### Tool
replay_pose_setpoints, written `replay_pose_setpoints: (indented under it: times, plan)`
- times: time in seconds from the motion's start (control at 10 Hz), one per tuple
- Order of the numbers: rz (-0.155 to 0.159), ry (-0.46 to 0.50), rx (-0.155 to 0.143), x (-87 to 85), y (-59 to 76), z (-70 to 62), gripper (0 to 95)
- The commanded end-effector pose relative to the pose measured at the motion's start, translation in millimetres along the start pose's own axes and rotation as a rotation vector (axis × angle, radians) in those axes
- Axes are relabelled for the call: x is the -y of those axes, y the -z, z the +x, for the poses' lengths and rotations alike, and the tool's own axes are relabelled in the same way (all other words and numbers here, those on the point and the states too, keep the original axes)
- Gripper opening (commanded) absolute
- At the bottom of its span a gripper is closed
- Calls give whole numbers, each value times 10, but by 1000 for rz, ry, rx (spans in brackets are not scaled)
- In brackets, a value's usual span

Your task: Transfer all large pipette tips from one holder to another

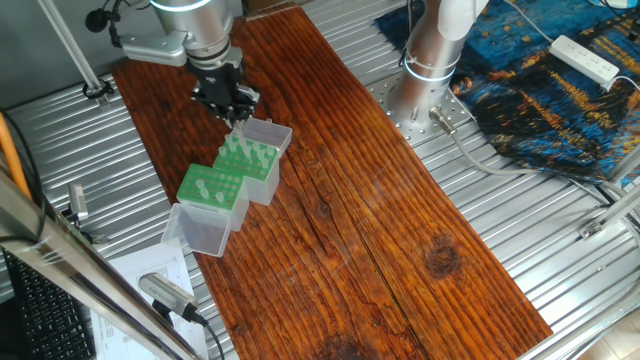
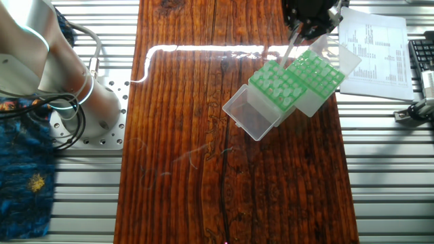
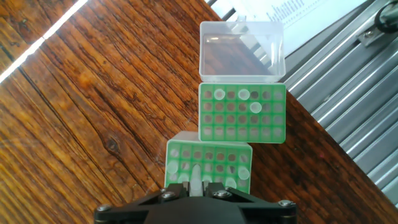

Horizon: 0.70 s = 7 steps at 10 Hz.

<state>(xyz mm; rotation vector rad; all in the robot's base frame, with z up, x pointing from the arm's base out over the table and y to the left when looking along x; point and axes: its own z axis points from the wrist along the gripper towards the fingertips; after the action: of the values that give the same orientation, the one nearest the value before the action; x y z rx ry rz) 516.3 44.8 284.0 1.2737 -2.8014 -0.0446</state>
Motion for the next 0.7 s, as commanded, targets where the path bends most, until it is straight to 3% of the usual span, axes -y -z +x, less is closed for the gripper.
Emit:
replay_pose_setpoints:
  times: [0.1, 0.5, 0.6, 0.7]
  plan:
    - [-1, 1, -1, 16, -15, -3, 0]
    - [-3, 5, 2, 42, -43, 1, 0]
    - [0, 16, -2, 46, -46, 1, 190]
    - [-1, 20, -1, 50, -51, 2, 190]
